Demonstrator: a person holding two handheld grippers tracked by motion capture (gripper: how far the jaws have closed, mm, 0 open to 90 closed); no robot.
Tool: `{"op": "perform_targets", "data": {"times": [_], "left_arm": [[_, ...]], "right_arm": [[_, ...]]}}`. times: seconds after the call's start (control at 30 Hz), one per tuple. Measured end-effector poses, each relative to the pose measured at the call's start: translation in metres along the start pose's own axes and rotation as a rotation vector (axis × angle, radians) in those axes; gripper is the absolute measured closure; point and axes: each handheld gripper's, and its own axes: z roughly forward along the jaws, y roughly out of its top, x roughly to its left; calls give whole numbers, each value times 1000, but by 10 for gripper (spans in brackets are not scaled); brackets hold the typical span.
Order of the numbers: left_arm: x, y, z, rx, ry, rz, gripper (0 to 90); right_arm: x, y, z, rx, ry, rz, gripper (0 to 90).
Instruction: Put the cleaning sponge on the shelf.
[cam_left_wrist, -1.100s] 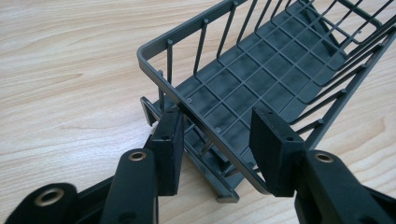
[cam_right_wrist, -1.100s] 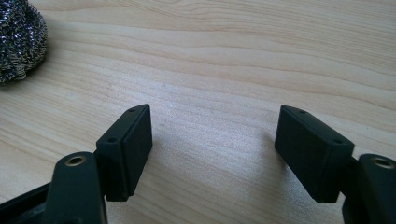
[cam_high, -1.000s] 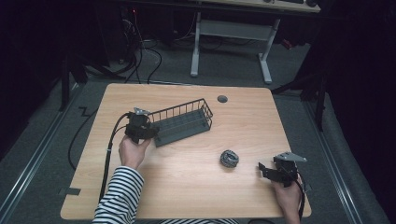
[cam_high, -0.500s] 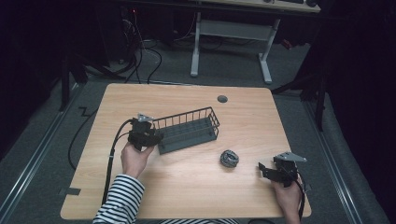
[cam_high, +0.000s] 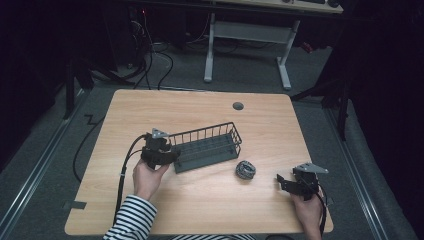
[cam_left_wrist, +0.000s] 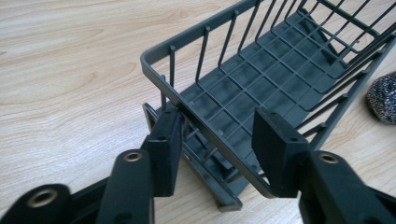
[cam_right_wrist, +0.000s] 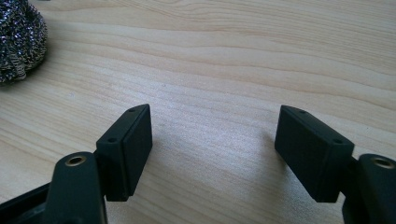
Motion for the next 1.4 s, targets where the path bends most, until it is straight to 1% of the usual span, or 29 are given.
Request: {"op": "perform_targets", "data": {"times": [0.1, 0.27, 0.4, 0.57, 0.7, 0.83, 0.9, 0.97, 1.1, 1.3, 1.33, 1.4], "left_arm": [[3, 0, -4, -19, 0, -14, 456], [7, -1, -19, -81, -12, -29, 365], [13, -8, -34, -128, -13, -38, 341], [25, -24, -48, -166, 9, -59, 337], [33, -37, -54, -167, 29, -76, 337], [40, -50, -58, -170, 45, -97, 337], [43, -55, -58, -169, 44, -109, 334], [45, -61, -57, -159, 45, -114, 326], [47, -71, -52, -131, 71, -111, 317], [52, -87, -46, -118, 80, -136, 310], [53, -90, -45, -113, 84, -137, 310], [53, -94, -43, -121, 100, -137, 311]], "right_arm": [[0, 0, 0, 0, 0, 0, 278], [0, 0, 0, 0, 0, 1, 278], [0, 0, 0, 0, 0, 0, 278], [0, 0, 0, 0, 0, 1, 278], [0, 0, 0, 0, -1, 1, 278], [0, 0, 0, 0, -1, 1, 278], [0, 0, 0, 0, -1, 1, 278], [0, 0, 0, 0, -1, 1, 278], [0, 0, 0, 0, -1, 2, 278], [0, 0, 0, 0, -1, 2, 278], [0, 0, 0, 0, -1, 2, 278], [0, 0, 0, 0, -1, 2, 278]]}}
